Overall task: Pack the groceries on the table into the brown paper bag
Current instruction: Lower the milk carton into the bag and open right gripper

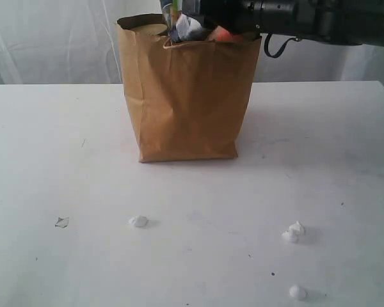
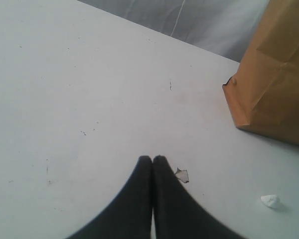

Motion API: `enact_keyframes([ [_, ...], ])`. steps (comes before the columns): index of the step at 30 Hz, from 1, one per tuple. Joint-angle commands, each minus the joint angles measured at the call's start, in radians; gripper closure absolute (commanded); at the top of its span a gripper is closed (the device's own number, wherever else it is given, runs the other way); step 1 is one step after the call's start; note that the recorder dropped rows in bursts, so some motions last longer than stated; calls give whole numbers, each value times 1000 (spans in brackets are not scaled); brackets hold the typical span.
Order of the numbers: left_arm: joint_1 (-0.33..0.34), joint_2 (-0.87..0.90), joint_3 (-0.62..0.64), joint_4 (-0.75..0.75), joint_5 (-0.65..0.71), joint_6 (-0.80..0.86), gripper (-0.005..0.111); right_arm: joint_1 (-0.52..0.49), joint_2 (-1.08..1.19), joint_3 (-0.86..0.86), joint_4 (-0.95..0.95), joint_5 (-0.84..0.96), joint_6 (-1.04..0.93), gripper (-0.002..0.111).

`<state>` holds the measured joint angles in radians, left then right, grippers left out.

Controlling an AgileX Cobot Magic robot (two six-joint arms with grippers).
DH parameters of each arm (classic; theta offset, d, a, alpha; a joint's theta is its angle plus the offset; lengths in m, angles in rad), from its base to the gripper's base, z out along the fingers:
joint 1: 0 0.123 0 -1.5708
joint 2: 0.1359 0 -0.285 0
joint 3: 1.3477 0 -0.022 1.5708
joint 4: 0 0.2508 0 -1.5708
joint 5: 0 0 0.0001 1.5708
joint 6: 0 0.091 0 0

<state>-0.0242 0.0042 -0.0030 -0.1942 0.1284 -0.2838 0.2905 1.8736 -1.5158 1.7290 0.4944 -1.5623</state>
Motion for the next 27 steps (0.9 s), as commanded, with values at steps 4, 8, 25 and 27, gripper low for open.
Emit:
enact_keyframes([
  [4,2,-4,3,-10,0,-5,107,-1,-12,-11,15,20,0,39],
  [8,2,-4,3,-10,0,-5,107,-1,-12,-11,15,20,0,39],
  [25,2,-4,3,-10,0,-5,107,-3,-99,-11,15,-42,-4,40],
  [27,2,-4,3,-10,0,-5,107,-3,-133,-11,8,-121,-4,41],
])
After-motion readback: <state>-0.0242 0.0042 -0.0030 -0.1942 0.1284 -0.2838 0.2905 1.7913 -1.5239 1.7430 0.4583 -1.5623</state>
